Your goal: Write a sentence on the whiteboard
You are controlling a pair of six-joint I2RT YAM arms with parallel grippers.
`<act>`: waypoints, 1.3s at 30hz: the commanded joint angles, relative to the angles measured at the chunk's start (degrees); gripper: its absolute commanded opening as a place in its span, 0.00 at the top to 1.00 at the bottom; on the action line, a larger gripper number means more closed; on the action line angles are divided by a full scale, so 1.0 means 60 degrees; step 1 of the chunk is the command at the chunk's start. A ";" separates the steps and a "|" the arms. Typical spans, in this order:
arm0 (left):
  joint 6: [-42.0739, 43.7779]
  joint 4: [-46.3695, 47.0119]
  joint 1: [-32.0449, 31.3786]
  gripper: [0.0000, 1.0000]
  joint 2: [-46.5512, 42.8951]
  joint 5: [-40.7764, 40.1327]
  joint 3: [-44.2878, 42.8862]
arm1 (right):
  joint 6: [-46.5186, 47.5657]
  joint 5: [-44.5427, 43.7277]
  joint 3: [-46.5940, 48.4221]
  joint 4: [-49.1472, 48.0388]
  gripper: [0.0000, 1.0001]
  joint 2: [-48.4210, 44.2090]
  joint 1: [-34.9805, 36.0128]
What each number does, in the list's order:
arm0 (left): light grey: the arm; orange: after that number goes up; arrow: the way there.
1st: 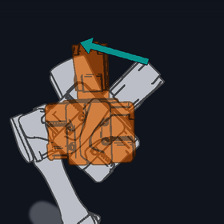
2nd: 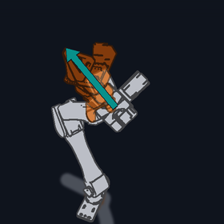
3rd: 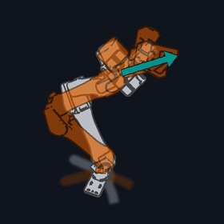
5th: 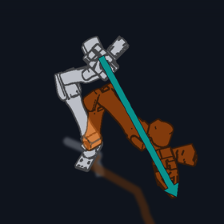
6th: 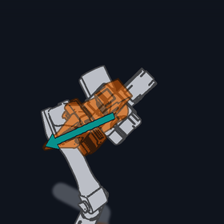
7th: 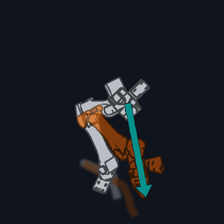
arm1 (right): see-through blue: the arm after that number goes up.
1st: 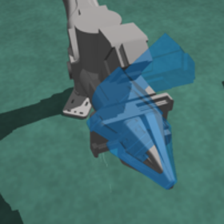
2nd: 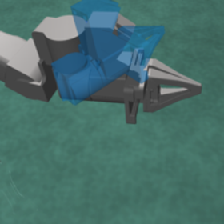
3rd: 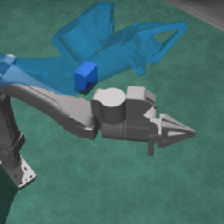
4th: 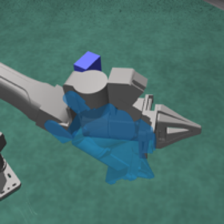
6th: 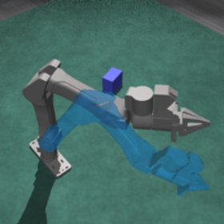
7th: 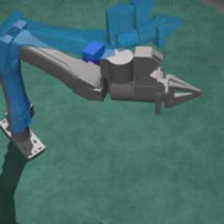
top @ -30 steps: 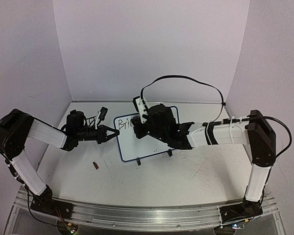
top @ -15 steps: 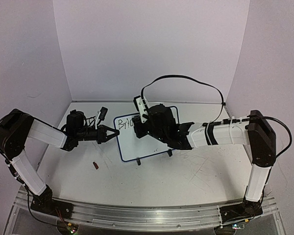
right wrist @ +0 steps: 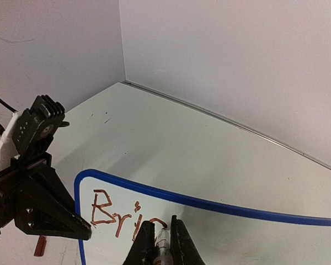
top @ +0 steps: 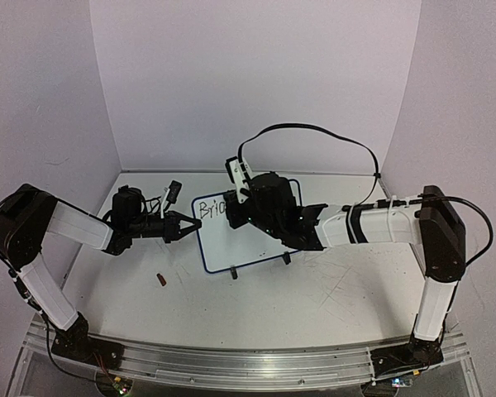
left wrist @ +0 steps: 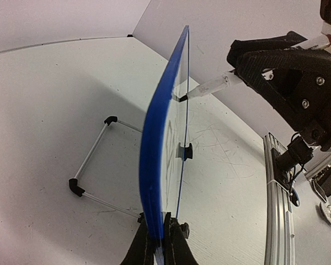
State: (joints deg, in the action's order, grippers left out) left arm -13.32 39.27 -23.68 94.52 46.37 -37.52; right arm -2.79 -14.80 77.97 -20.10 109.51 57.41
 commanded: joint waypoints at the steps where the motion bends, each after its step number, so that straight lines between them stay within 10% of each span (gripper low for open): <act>1: 0.0720 -0.0151 0.0036 1.00 -0.0203 -0.0286 -0.0262 | 0.0206 -0.0487 0.0384 -0.0297 1.00 -0.0069 -0.0186; 39: 0.0697 -0.0186 0.0034 1.00 -0.0206 -0.0280 -0.0309 | -0.0581 0.0012 -0.0779 0.0131 1.00 -0.0158 0.0093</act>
State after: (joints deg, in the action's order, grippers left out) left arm -13.32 38.87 -23.68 94.52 46.44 -37.82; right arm -5.17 -14.01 73.87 -20.37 109.10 58.21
